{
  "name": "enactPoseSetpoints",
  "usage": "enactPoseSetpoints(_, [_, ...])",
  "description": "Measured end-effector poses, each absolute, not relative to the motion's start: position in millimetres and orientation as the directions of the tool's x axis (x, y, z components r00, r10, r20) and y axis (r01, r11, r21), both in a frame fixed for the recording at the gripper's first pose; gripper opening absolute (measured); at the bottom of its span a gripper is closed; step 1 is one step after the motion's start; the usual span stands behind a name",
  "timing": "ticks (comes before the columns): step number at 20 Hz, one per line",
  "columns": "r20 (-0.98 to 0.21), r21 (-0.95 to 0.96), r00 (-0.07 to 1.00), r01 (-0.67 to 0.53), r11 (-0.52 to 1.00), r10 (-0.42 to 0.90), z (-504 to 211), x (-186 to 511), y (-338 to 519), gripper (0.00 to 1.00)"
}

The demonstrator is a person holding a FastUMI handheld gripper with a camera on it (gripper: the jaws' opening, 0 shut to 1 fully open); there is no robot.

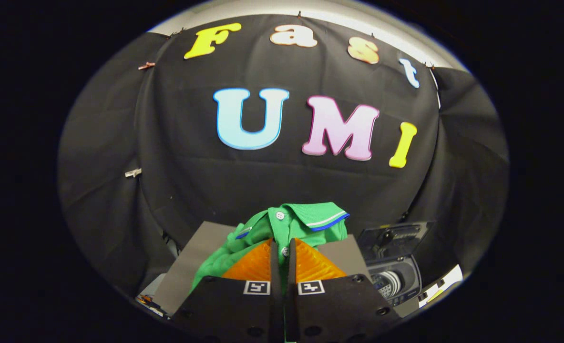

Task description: Put the clothes into the washing machine and then close the washing machine lid.

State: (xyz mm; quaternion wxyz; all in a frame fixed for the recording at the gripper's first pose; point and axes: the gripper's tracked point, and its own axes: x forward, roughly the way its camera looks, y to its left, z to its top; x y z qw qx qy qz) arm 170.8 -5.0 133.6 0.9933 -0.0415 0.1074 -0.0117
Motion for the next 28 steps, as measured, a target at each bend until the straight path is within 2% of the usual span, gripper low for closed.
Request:
enactPoseSetpoints(6, [-0.130,-0.063,0.986,0.097,0.993,-0.104,157,164,-20,0.06])
enactPoseSetpoints(10, [-0.077,-0.121,0.982,0.164,0.979,-0.174,172,162,-45,0.06])
enactPoseSetpoints(14, [-0.066,-0.090,0.974,0.211,0.973,-0.217,180,164,-78,0.06])
enactPoseSetpoints(22, [-0.068,-0.014,0.980,0.185,0.983,-0.186,199,160,-181,0.06])
enactPoseSetpoints(28, [-0.073,-0.054,0.982,0.171,0.984,-0.174,190,172,-276,0.06])
